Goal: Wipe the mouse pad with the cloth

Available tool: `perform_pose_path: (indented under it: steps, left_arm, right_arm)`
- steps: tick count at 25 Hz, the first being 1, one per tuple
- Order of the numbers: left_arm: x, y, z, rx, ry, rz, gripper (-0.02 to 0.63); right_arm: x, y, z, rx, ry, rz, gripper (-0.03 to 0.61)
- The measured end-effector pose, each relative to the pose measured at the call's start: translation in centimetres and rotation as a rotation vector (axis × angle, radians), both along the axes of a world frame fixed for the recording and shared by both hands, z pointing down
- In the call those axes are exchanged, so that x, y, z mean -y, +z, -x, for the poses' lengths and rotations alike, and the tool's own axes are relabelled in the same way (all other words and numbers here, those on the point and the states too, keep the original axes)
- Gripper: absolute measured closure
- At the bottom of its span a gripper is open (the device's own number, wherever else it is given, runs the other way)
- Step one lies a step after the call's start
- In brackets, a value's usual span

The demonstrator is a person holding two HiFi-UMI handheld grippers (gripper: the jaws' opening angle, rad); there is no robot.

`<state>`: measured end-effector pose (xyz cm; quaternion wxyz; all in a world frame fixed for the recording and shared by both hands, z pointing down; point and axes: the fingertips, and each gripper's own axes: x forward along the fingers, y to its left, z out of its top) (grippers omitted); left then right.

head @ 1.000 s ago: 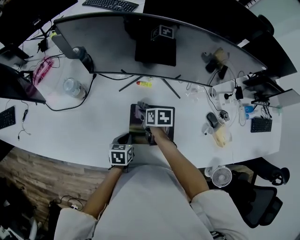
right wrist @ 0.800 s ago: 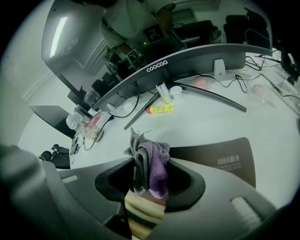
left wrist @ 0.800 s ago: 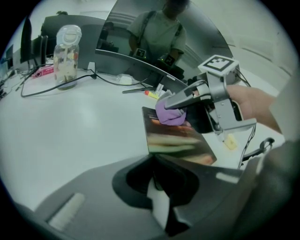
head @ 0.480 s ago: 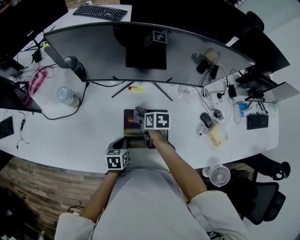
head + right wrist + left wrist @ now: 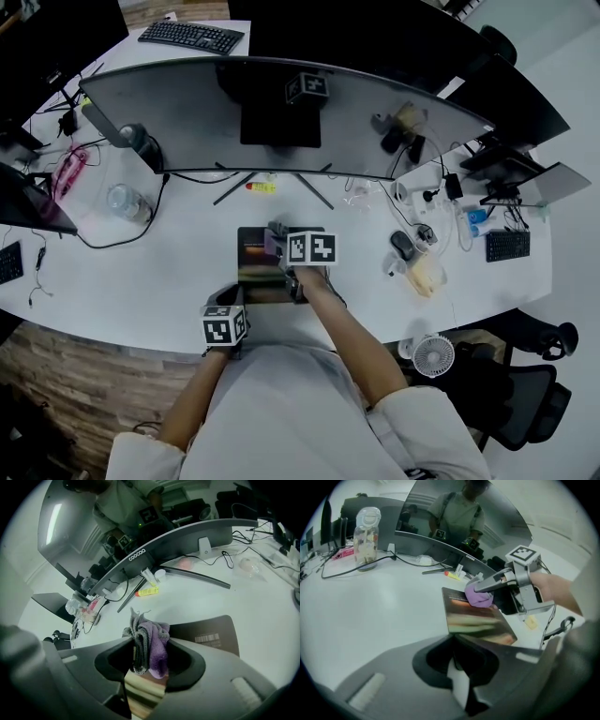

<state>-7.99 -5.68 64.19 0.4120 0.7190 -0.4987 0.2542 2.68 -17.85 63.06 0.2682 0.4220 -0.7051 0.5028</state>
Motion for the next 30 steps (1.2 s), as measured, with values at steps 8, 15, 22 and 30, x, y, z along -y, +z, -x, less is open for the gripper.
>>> perform_pose_path:
  steps: [8,15,22,30]
  left_arm:
    - [0.0,-0.1,0.0,0.001,-0.002,-0.001,0.614]
    - [0.0,0.0,-0.4,0.000,-0.002,0.001,0.614]
    - [-0.1,0.0,-0.3,-0.006,-0.001,0.009,0.614]
    - [-0.2,-0.1,-0.4,-0.001,-0.003,0.007,0.614]
  right_arm:
    - [-0.1,0.0,-2.2,-0.002,0.015,0.003,0.390]
    - [-0.2,0.2,-4.4,-0.006,0.027,0.010,0.390]
    - [-0.4,0.3,-6.1,-0.002,0.029,0.024,0.390]
    - [-0.5,0.4,-7.9,0.001,0.034,0.034,0.388]
